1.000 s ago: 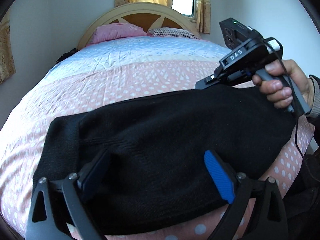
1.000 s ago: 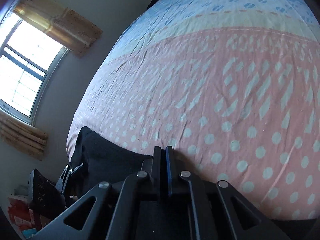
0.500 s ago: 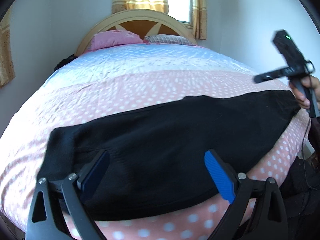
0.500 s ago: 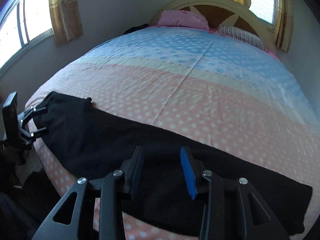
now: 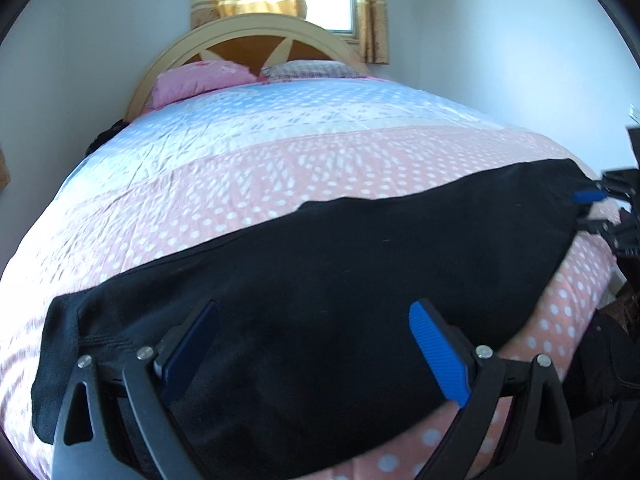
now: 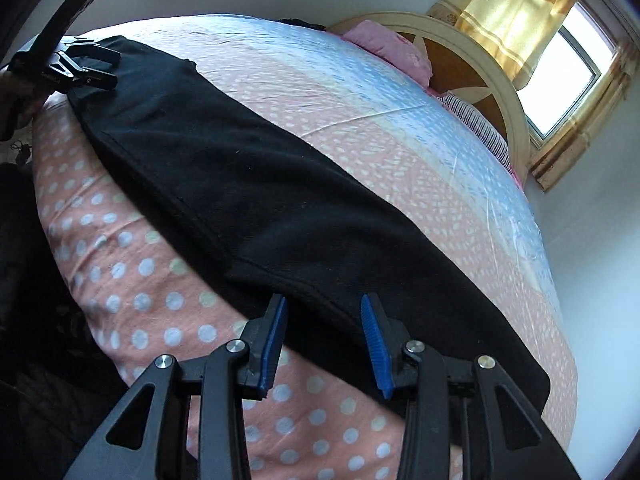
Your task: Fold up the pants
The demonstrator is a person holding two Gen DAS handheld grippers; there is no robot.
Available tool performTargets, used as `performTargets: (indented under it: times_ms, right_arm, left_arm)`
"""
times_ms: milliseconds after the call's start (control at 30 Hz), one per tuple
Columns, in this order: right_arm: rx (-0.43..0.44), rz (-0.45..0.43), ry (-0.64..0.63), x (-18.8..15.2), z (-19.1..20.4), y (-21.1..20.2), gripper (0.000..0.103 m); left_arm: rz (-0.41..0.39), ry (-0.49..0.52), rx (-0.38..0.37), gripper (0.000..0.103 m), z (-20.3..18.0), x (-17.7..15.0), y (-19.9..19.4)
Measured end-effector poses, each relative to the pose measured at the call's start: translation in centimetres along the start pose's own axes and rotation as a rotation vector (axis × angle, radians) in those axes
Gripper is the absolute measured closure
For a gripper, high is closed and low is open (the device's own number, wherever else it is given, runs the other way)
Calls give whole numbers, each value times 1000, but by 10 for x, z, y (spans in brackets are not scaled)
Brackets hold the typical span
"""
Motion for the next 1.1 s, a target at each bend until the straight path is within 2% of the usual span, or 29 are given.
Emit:
performTargets:
  times_ms: [133,200,367,500,633,733,767,833,867,900,1000,1100]
  right_arm:
    - [-62,-5,-39,4,0,9,66]
    - [-60,-4,-51,7,2,9,101]
    - [-80,-26,-62,-5,2,-14,101]
    - [-52,8,-35,-15,6,4,100]
    - [-78,-1,-28,-10,6,4,99]
    - [-58,10,-19,-16,5,-6,93]
    - [-37,8,-10,-21,6,-11,86]
    - [10,-12,26,-26,4,-17,66]
    - [25,-21,50,-29,3,-17,45]
    - [28,-21,60,-30,3,-15,36]
    - [81,-20,125,-35,-5,-12,36]
    - [109,-69,196,-35,-25,-25,36]
  left_arm:
    - [35,-42,-8,5,10,-5,11]
    - [42,-48,-17,5,11,-5,13]
    - [39,-49,-27,5,13,-5,14]
    - [36,-72,-48,5,17,-6,14]
    - [38,-63,-43,4,16,-6,15]
    - [42,-52,-28,4,14,-6,14]
    - [45,-54,-27,4,14,-6,14]
    - [44,-61,-18,4,14,-5,10]
    - [32,-61,-15,4,13,-3,7]
    - [12,-58,-18,4,11,1,1]
    - [-47,-32,-32,3,-4,14,-16]
    - [-37,17,-50,0,-24,19,-12]
Point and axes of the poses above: each gripper's, at about its wrist camera, not at the fingertips, and y roughly the way its jaws point, z to its left, x to its top, the point moved 8 cm from there along y, roughly the way its jaws point, and after that the axes turned 13 degrees about z, right-handed, at the moved point
